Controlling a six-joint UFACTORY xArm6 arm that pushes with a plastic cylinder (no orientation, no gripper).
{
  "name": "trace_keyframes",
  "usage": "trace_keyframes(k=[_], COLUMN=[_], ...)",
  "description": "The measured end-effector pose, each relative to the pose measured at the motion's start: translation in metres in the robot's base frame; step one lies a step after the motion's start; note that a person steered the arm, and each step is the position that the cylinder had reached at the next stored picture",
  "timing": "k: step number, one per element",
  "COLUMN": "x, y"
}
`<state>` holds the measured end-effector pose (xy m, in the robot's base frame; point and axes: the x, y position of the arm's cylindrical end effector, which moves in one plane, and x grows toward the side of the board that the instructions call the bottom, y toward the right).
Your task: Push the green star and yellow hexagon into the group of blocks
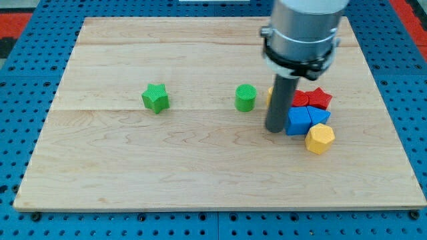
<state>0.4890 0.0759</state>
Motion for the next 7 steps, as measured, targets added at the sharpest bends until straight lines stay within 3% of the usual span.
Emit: trace_keyframes(k=[1, 2, 3, 4, 5, 6, 7], x=[0.062, 0.062, 0.027, 0.081, 0.041, -0.028, -0.004], y=[0.044, 0.129, 0.134, 0.164, 0.083, 0.042, 0.053])
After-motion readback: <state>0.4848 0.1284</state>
